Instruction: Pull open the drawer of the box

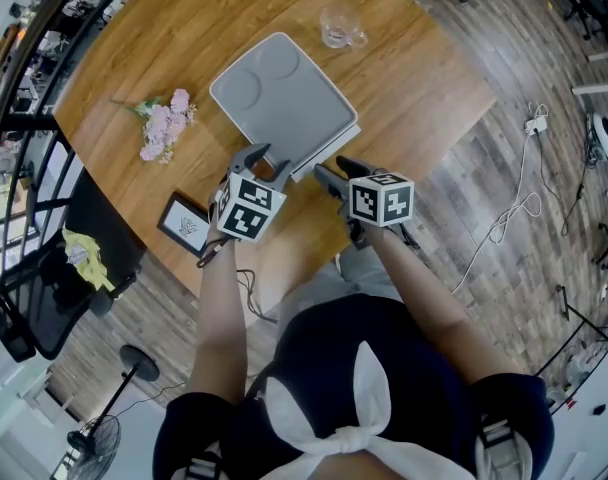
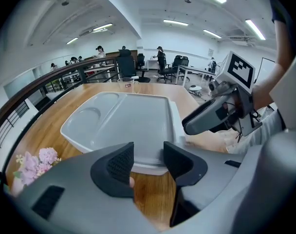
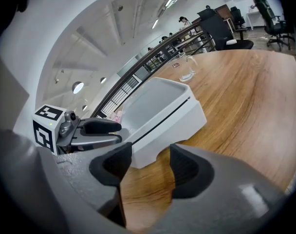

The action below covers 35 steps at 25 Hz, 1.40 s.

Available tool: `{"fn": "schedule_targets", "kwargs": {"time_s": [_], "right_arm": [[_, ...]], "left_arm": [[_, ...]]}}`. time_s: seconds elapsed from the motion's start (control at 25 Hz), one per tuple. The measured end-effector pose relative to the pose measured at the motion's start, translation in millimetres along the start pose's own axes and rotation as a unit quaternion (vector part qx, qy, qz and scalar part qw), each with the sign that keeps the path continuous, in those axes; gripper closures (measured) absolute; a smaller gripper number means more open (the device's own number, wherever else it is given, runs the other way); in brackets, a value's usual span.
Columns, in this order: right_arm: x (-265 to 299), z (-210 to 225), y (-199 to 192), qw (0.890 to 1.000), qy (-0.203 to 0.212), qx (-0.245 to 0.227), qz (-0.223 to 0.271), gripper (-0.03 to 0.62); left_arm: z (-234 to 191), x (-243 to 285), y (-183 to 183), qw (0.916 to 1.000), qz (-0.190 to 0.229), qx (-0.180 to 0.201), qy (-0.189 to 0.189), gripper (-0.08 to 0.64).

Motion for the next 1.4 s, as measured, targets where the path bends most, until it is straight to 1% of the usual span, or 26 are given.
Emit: {"fn": "schedule_targets", "kwargs": {"time_s": [0.2, 0.4, 0.52, 0.8, 0.96, 1.24, 1.4], "right_arm": [[5, 7, -1, 0.999, 0.008, 0.04, 0.004, 0.345], [9, 11, 0, 0.996, 0.028, 0.079, 0.01, 0.344], [13, 14, 0, 0.995, 0.042, 0.09, 0.009, 0.344], [20, 15, -1, 0.989, 0.096, 0.112, 0.01, 0.345], [23, 17, -2, 0.986, 0.118, 0.116, 0.004, 0.351], [22, 17, -4, 0.98, 0.13, 0.148, 0.015, 0.38], [22, 15, -4, 0.98, 0.129, 0.151, 0.009, 0.383]], "left_arm": [[-1, 0, -1, 1.0, -0.001, -0.003, 0.001, 0.362], [-1, 1, 1, 1.0, 0.002, -0.003, 0.003, 0.362], [-1, 1, 2, 1.0, 0.001, -0.004, 0.003, 0.362], [0, 0, 1, 1.0, 0.0, -0.006, 0.004, 0.362], [0, 0, 0, 1.0, -0.001, -0.007, 0.004, 0.362], [-1, 0, 0, 1.0, 0.002, -0.007, 0.005, 0.362], [-1, -1, -1, 0.9999, 0.005, -0.008, 0.007, 0.362]]}}
Point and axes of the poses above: the fingertips, and each gripper's own axes: x forward along the fingers, z to its right, y out of its top, the point moved 6 cm from there along -x, backward along the fingers, and after that the axes turned 1 degree about x, right-handed, at the moved point
